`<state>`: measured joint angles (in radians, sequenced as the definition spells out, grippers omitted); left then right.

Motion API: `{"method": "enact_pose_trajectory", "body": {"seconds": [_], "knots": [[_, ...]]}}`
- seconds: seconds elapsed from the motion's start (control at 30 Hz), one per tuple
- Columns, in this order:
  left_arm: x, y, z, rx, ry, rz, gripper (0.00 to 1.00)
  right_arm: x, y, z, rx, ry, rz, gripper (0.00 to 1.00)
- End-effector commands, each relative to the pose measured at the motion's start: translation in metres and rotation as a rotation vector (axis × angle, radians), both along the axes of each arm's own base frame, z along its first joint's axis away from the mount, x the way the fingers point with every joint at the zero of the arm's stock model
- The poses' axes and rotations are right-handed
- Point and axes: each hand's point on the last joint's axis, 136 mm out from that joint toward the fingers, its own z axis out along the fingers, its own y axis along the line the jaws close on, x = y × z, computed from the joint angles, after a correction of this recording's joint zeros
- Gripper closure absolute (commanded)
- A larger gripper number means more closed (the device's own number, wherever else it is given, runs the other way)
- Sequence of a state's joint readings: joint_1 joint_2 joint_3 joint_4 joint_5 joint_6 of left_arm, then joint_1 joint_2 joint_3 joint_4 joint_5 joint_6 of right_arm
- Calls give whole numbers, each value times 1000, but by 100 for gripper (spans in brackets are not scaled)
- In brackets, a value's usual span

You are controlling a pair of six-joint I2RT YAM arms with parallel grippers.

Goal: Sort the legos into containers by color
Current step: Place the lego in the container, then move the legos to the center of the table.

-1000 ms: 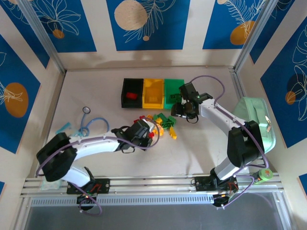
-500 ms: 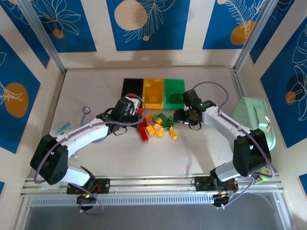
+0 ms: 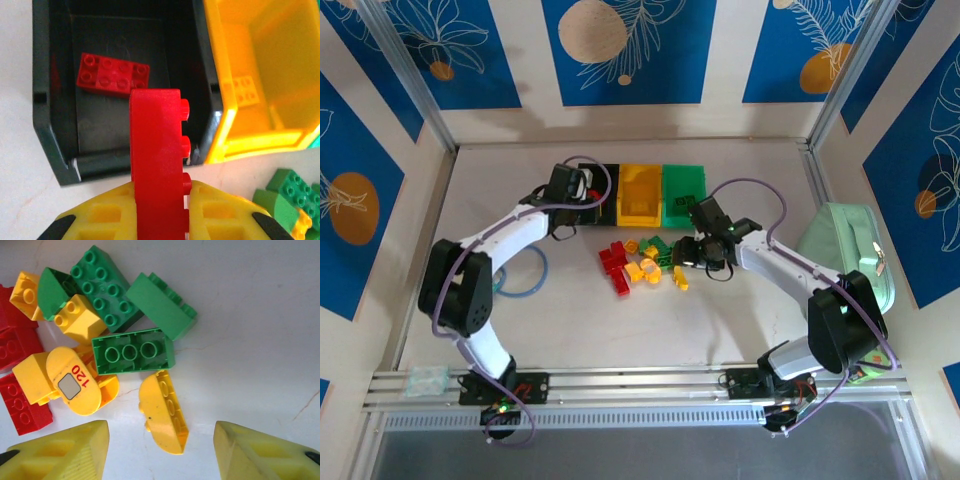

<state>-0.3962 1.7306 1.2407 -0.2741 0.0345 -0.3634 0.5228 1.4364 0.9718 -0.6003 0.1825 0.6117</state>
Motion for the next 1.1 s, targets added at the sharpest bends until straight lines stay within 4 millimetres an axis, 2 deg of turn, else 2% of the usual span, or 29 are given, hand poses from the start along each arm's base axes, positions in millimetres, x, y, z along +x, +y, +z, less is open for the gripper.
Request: {"method": "enact_pose_trajectory", "body": {"seconds": [0.0, 0.13, 0.17, 0.23, 0.27, 0.33, 0.5, 0.7, 1.07], "knots": [[16, -2, 3, -12, 11, -21, 92, -5, 5, 1, 15, 4, -1, 42], [35, -7, 2, -9, 12, -23, 89, -7, 6, 5, 12, -4, 8, 42], [39, -8, 2, -8, 17, -25, 83, -8, 7, 6, 13, -7, 10, 42], [42, -8, 1, -1, 37, -19, 53, -9, 7, 8, 11, -11, 14, 42], [41, -10, 2, -8, 39, -24, 48, -10, 7, 9, 11, -14, 16, 42], [38, -12, 5, -32, 29, -31, 44, -11, 7, 11, 9, -21, 15, 42], [20, -10, 15, -70, 5, -45, 41, -14, 11, 9, -3, -25, 35, 42], [-7, -2, 25, -88, -23, -51, 42, -18, 30, 15, -48, -54, 112, 41], [-55, 20, 16, -97, -28, -12, 43, -28, 72, 15, -114, -66, 238, 41]]}}
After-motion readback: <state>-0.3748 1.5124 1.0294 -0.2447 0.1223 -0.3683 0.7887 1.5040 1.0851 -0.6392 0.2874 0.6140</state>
